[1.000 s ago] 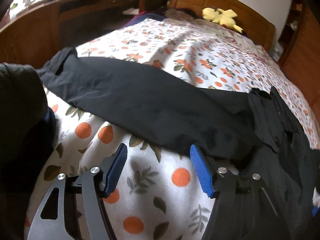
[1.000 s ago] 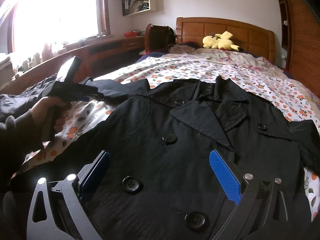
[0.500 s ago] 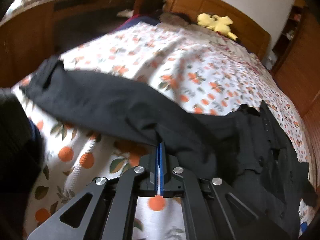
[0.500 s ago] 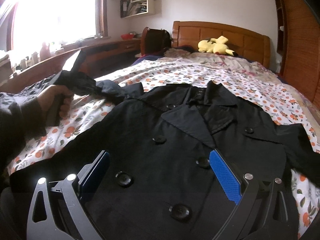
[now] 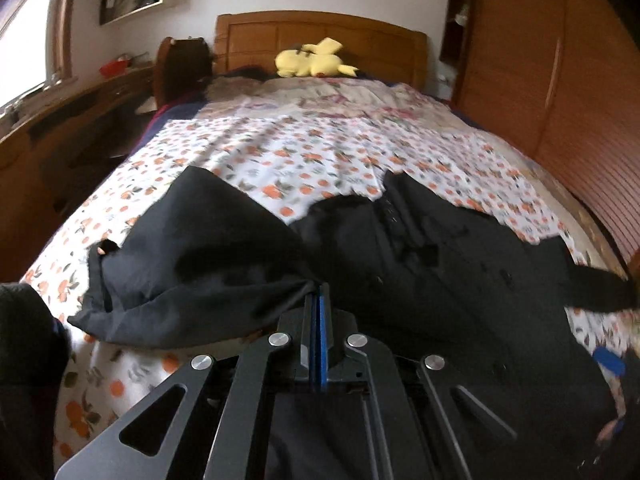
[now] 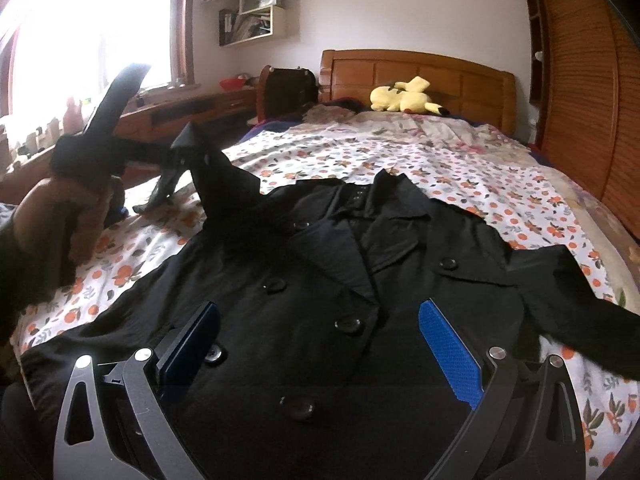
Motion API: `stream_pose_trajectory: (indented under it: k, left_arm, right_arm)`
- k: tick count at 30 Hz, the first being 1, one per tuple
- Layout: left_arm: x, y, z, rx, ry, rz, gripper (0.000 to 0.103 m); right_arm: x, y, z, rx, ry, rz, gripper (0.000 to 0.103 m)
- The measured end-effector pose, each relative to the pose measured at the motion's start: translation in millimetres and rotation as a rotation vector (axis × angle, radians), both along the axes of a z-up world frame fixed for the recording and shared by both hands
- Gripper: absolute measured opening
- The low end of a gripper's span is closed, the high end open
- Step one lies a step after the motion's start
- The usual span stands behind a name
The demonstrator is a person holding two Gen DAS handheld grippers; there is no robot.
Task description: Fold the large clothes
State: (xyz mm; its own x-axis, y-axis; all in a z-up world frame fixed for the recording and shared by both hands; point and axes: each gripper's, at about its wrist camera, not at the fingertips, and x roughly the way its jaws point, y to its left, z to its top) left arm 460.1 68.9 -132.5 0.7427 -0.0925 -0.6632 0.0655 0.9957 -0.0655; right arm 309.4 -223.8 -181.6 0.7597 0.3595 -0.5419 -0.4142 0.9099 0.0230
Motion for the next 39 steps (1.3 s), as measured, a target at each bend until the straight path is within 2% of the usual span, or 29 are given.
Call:
stream_pose_trajectory:
  k: [4,6,8,9,11,14,16,18,20,22,29,34,39]
  left_arm:
    - [-21.7,-12.0,-21.1,0.063,0.021,-0.02,0.006]
    - [-34.3,-10.4,-30.6,0.053,0.043,-0.028,0.006]
    - [-46.7,-3.1,-35.6,0.042,0.049,-0.029,0.013]
    - [-51.5,1.5,-36.5,0.04,0.047,-0.026,0.024]
    - [-63.5,11.6,-37.2,0.035,0.037,-0.013,0.037]
    - [-79.0,31.7,-36.9,0.022,0.026,0.02,0.041]
    - [-81.9,44.5,-37.1,0.025,0.021,0.04,0.051]
    - [-81.7,59.4,-39.8,0.043,0.023,0.071,0.057]
    - [-77.2,76.9,-44.5,0.038,0.032,0.107,0.057]
    - [-72.1,93.8,-48.0,0.03,0.038,0.139,0.062]
    - [-33.1,154.8,-72.0,0.009,0.095,0.267,0.062]
    - [-5.0,179.5,-90.0,-0.001,0.147,0.323,0.062]
    - [17.3,193.9,-107.0,-0.045,0.191,0.353,0.062]
  right_arm:
    - [0.6,-2.6,-1.4,-0.007,0.002,-0.004,0.096]
    - [1.3,-2.0,-2.1,-0.008,0.005,-0.002,0.096]
    - [1.6,-1.2,-2.7,-0.012,0.007,0.001,0.096]
    - [1.6,-0.6,-2.9,-0.012,0.007,0.003,0.096]
    - [2.0,1.5,-3.6,-0.013,0.008,0.009,0.096]
    - [0.9,7.9,-4.2,-0.014,0.009,0.02,0.096]
    - [0.1,13.8,-4.9,-0.019,0.01,0.031,0.096]
    - [-0.2,18.6,-6.5,-0.023,0.012,0.039,0.096]
    - [-0.5,23.6,-7.5,-0.025,0.014,0.048,0.096]
    - [-1.6,28.9,-7.6,-0.028,0.014,0.058,0.096]
    - [0.1,40.5,-11.3,-0.037,0.02,0.074,0.096]
    - [3.2,44.7,-16.0,-0.045,0.03,0.079,0.096]
    - [4.2,45.1,-17.9,-0.051,0.035,0.078,0.096]
